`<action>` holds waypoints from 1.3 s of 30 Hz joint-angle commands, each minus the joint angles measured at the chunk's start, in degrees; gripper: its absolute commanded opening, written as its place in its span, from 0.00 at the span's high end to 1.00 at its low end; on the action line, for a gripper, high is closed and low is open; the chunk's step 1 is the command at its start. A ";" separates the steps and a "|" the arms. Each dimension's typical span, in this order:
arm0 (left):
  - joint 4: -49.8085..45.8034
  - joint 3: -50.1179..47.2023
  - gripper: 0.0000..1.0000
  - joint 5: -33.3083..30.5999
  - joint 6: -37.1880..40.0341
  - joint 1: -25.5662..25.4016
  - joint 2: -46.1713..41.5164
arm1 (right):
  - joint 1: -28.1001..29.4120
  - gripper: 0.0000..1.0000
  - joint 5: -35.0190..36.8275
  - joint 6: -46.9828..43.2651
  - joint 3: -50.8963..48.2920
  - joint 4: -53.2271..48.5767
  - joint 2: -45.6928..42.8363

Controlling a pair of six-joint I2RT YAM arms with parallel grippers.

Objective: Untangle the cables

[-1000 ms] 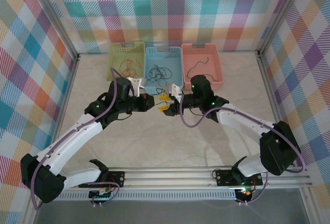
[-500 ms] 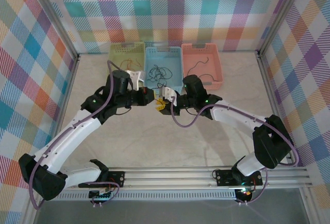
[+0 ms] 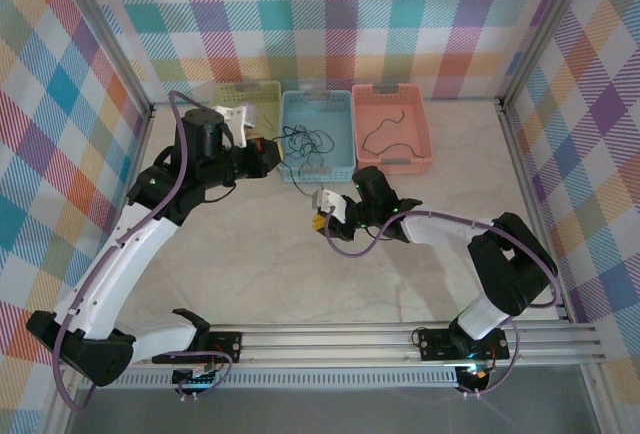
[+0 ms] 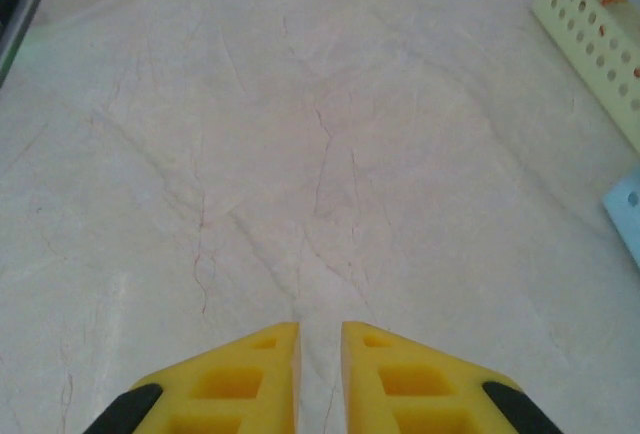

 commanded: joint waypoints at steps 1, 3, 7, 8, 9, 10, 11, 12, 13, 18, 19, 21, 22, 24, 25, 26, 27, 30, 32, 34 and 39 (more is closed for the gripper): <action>0.02 1.16 1.00 -0.10 0.05 1.20 -1.88 | 0.24 0.81 0.06 -0.16 -0.25 1.32 0.27; 0.29 1.13 1.00 -0.09 -0.35 1.56 -2.05 | 0.24 0.81 0.42 -0.16 -0.34 1.49 0.55; 0.55 0.99 1.00 0.93 -0.91 1.93 -1.40 | 0.24 0.81 0.89 0.32 -0.78 2.37 -0.12; 0.57 0.74 1.00 1.30 -1.08 1.88 -1.15 | 0.24 0.81 0.20 0.63 -0.78 2.38 -0.88; 0.85 0.23 1.00 1.53 -1.27 2.00 -1.00 | 0.24 0.80 -0.95 1.32 -0.80 2.29 -2.22; 1.37 -0.42 1.00 1.84 -1.47 1.93 -0.97 | 0.24 0.77 -2.24 1.98 -1.14 2.68 -3.94; 1.74 -1.03 1.00 1.89 -1.70 1.96 -0.87 | 0.24 0.76 -3.29 2.71 -1.70 3.65 -5.56; 2.09 -1.67 1.00 2.12 -1.89 1.93 -0.73 | 0.22 0.74 -4.32 3.59 -2.36 4.87 -7.61; 2.31 -2.24 1.00 2.61 -2.06 1.93 -0.28 | 0.28 0.73 -5.44 4.14 -2.66 5.39 -9.64; 3.66 -5.55 1.00 5.26 -2.95 1.85 1.66 | 1.07 0.68 -8.55 5.82 -0.96 4.34 -16.72; 4.24 -6.64 1.00 5.58 -3.02 1.85 1.68 | 1.12 0.67 -8.83 6.15 -0.40 4.14 -17.40; 5.60 -8.57 1.00 6.44 -3.30 1.84 1.72 | 1.11 0.64 -8.84 6.52 0.90 4.14 -17.38; 6.01 -9.44 1.00 6.97 -3.41 1.89 1.64 | 1.12 0.62 -8.57 6.50 1.62 4.01 -17.01; 6.53 -10.92 1.00 8.08 -3.39 1.85 1.81 | 1.11 0.62 -7.97 6.49 3.38 3.98 -15.49; 6.89 -11.68 1.00 8.76 -3.42 1.89 1.69 | 1.12 0.61 -7.84 6.48 4.45 3.71 -14.39; 7.32 -12.39 1.00 9.33 -3.52 1.76 1.64 | 1.15 0.61 -8.05 6.40 5.71 3.26 -13.31; 7.82 -13.12 1.00 9.81 -3.71 1.76 1.40 | 1.21 0.61 -8.07 6.18 6.91 2.86 -12.03; 8.34 -14.54 1.00 10.64 -3.82 1.67 0.66 | 1.18 0.60 -7.87 6.04 9.62 2.72 -8.56; 8.40 -14.79 1.00 10.58 -3.85 1.68 0.15 | 1.29 0.60 -9.30 5.53 11.54 0.59 -6.01; 8.70 -14.52 1.00 10.89 -4.06 1.67 0.06 | 1.94 0.60 -9.85 4.75 12.87 -1.04 -3.72; 10.03 -14.00 1.00 13.65 -4.99 1.67 -0.21 | 2.85 0.62 -6.09 4.32 12.29 -0.13 -1.19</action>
